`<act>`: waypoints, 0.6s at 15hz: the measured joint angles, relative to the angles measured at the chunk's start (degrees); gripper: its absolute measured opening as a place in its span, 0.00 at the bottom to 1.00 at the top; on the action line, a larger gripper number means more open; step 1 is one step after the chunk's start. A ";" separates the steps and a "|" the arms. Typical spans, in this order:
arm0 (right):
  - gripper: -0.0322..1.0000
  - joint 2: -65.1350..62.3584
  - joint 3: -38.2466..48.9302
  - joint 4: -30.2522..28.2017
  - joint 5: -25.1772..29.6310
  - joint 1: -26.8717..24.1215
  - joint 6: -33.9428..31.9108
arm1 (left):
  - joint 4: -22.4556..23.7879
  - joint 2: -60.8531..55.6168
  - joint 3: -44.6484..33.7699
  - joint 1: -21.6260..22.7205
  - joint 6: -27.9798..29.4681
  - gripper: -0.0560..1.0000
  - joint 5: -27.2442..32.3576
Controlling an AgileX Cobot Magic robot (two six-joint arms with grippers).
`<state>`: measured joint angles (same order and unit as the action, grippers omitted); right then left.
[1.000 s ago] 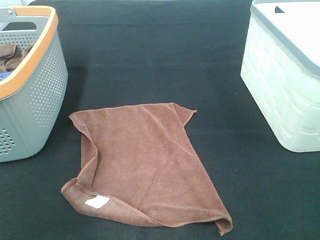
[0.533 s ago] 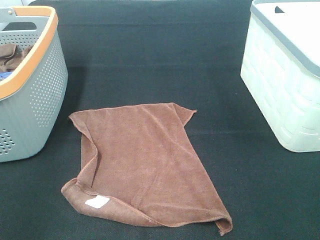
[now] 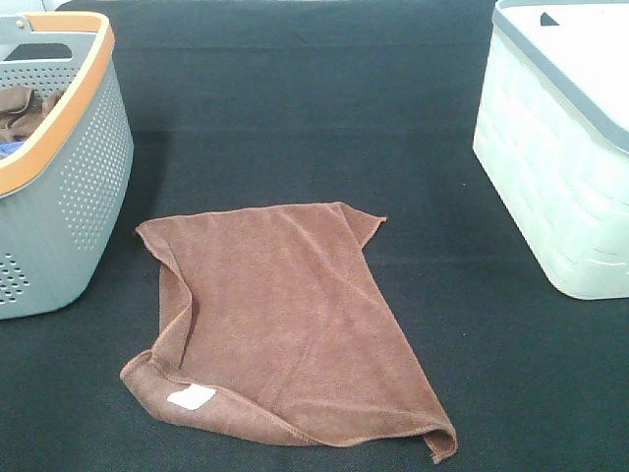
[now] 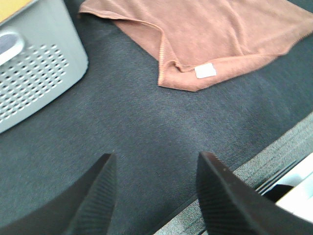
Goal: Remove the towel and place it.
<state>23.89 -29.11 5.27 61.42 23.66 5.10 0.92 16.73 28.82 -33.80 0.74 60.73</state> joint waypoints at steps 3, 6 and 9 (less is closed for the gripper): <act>0.80 0.00 0.00 -0.06 0.00 0.00 0.00 | -1.49 0.00 -0.06 0.00 -2.12 0.52 -0.34; 0.80 0.00 0.00 -0.06 -0.06 0.00 0.00 | -1.49 0.00 -0.06 0.00 -2.18 0.52 -0.46; 0.80 0.00 0.00 -0.06 -0.06 0.00 0.00 | -1.49 0.00 -0.06 0.00 -2.29 0.52 -0.46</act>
<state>23.89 -29.11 5.21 61.36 23.66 5.10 -0.57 16.73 28.76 -33.80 -1.55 60.28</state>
